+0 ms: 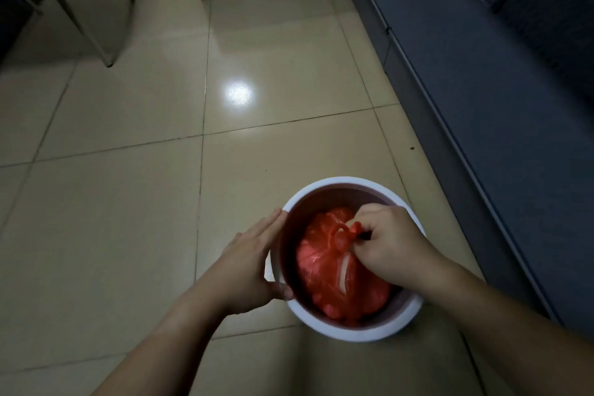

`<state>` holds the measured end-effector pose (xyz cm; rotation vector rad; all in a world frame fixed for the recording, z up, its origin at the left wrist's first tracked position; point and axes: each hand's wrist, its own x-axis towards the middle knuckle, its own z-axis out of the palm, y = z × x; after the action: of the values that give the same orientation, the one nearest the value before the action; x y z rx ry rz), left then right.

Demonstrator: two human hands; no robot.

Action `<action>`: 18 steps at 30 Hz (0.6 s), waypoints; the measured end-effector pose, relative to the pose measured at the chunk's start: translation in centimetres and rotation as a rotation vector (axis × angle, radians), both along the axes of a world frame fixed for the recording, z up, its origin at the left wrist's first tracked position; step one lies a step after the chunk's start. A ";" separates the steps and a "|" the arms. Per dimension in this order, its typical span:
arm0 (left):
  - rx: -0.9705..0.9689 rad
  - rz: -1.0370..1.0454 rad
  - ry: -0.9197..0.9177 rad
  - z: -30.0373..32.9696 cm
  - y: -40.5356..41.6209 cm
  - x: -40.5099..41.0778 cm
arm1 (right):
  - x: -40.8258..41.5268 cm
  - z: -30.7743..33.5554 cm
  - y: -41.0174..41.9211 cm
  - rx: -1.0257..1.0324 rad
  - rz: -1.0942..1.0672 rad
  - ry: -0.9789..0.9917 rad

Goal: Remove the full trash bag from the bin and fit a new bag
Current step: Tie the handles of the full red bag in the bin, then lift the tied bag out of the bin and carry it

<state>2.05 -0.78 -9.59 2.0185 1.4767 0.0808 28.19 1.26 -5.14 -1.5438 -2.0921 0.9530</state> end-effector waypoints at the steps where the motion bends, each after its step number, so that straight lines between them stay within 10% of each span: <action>1: -0.016 0.014 0.001 0.3 0.0 0.1 | 0.0 0.6 -0.2 0.003 -0.026 0.010; 18: -0.184 0.226 -0.180 25.2 3.1 2.9 | -2.7 29.2 4.0 0.018 -0.128 0.077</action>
<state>4.91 2.31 15.65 1.6490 1.5312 0.2071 25.52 5.27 24.09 -1.5852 -1.9191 0.9302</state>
